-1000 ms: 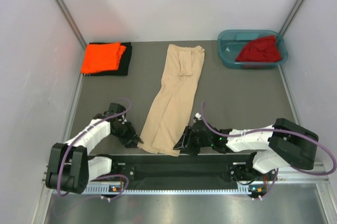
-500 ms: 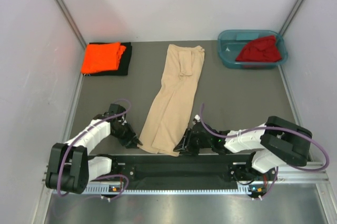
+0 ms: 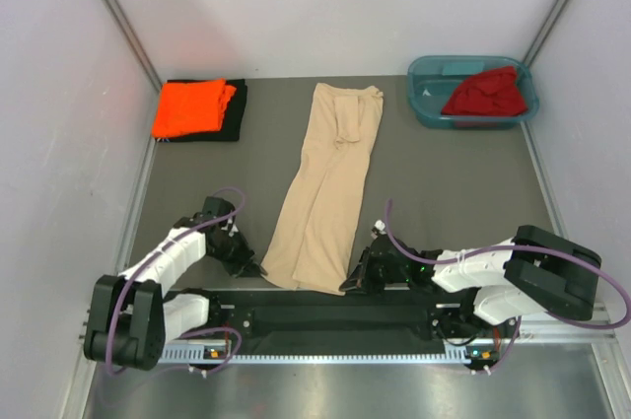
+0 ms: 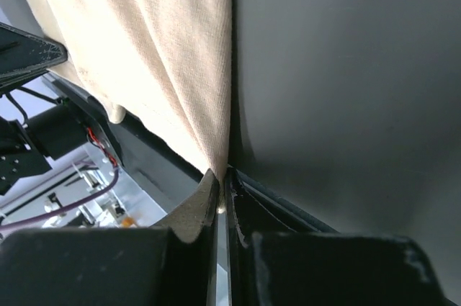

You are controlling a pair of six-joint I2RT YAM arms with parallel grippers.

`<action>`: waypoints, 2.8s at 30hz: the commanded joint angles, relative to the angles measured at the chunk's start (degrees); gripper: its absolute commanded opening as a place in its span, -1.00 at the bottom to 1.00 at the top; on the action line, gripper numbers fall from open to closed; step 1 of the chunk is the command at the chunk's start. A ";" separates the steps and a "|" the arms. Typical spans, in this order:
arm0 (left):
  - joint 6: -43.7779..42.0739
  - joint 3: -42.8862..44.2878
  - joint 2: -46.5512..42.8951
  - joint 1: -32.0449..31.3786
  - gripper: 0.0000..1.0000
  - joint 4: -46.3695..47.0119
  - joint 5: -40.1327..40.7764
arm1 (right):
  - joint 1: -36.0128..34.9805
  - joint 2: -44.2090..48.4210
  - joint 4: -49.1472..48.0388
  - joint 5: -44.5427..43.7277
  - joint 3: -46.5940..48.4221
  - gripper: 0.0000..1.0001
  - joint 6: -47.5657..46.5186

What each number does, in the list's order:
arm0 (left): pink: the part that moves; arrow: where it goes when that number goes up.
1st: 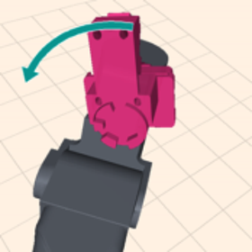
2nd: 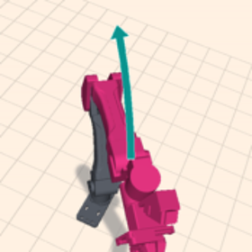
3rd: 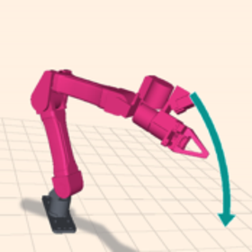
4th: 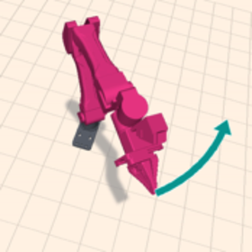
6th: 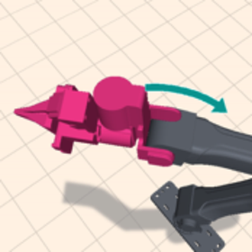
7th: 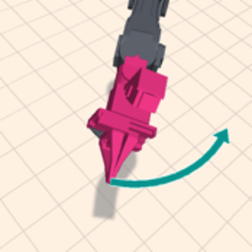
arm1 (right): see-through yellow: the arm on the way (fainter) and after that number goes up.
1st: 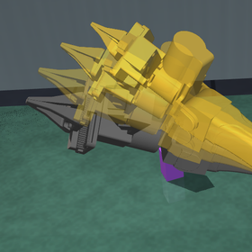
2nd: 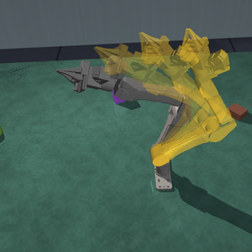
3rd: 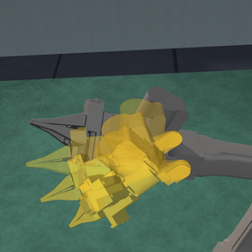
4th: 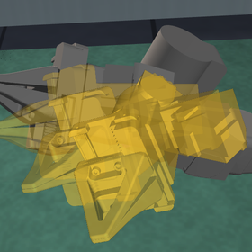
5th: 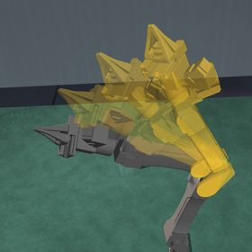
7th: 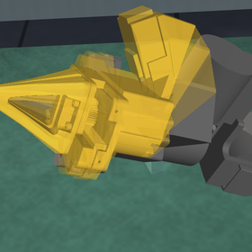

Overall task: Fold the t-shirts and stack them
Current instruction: Fold the tshirt

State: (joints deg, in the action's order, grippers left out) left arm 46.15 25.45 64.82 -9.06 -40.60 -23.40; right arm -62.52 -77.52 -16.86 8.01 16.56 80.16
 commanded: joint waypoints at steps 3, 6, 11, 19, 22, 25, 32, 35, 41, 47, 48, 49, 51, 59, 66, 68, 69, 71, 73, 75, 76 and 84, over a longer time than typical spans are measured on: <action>-0.45 -2.51 -2.85 -1.66 -1.00 -0.09 -4.45 | -1.11 0.17 -1.41 1.39 1.63 -1.00 -2.47; -0.18 -3.13 -3.47 -2.54 -1.00 -0.44 -5.87 | -1.20 0.26 -1.25 2.54 2.51 -1.00 -2.29; -3.17 4.85 -2.95 -2.54 -1.00 -3.43 -2.89 | 0.03 5.25 4.11 2.54 4.18 -1.00 -3.08; -4.58 20.67 4.61 -2.54 -1.00 3.22 -3.49 | 19.32 9.84 20.34 9.72 11.29 -1.00 -17.47; -3.53 25.25 9.44 -2.54 -1.00 7.27 -5.34 | 27.70 5.47 25.36 13.77 19.44 -1.00 -25.47; -2.65 31.13 16.73 -2.63 -1.00 10.61 -6.57 | 33.94 -1.37 29.50 18.16 27.61 -1.00 -32.68; -0.63 48.00 36.13 -2.89 -1.00 13.26 -8.94 | 42.83 -17.12 36.81 25.12 46.27 -1.00 -43.58; 0.69 54.86 42.99 -3.07 -1.00 14.05 -10.00 | 45.82 -23.02 39.62 27.58 52.86 -1.00 -45.96; 3.24 64.28 51.71 -3.24 -1.00 15.72 -10.79 | 49.16 -31.99 44.19 31.01 63.24 -1.00 -49.74; 4.65 69.55 56.29 -3.24 -1.00 16.87 -11.40 | 50.74 -38.76 45.86 33.03 69.74 -1.00 -51.24; 4.74 70.34 56.73 -3.24 -1.00 16.96 -11.41 | 51.01 -39.29 46.04 33.21 70.54 -1.00 -51.42; 5.09 70.61 57.26 -3.24 -1.00 17.04 -11.15 | 51.01 -40.25 46.13 33.38 71.50 -1.00 -51.51; 5.44 71.14 57.88 -3.25 -1.00 17.75 -10.97 | 51.27 -41.22 46.22 33.65 72.47 -1.00 -51.51; 6.93 72.28 60.42 -3.24 -1.00 18.01 -10.18 | 51.62 -44.91 46.13 35.23 76.08 -0.94 -51.33; 6.94 74.82 61.83 -3.16 -1.00 17.14 -8.68 | 52.15 -46.67 46.22 35.76 77.66 -0.92 -51.16; 6.85 75.36 62.18 -3.16 -1.00 16.60 -8.33 | 52.33 -46.67 46.31 35.93 78.01 -0.92 -51.16; 6.76 75.53 62.19 -3.16 -1.00 16.52 -8.24 | 52.50 -46.59 46.22 36.11 78.10 -0.92 -51.16; 6.85 75.62 62.10 -3.16 -1.00 16.61 -7.63 | 52.59 -46.50 46.31 36.11 78.54 -0.91 -51.16; 6.93 75.97 62.71 -3.16 -1.00 16.96 -7.63 | 52.85 -47.11 46.31 36.20 79.15 -0.91 -50.98; 7.46 76.94 63.41 -3.07 -1.00 17.04 -8.24 | 53.12 -47.81 46.30 36.46 79.77 -0.88 -50.81; 7.55 77.20 64.20 -3.07 -1.00 16.96 -8.33 | 53.12 -48.51 46.22 36.72 80.38 -0.87 -50.46; 6.24 82.56 67.02 -3.07 -0.35 15.38 -6.58 | 54.08 -52.03 46.83 36.29 84.68 -0.46 -49.84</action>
State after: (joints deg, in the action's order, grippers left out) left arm 53.39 103.74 131.57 -12.16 -25.76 -31.53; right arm -9.69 -128.05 30.17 43.90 96.95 30.30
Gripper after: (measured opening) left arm 0.291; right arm 0.257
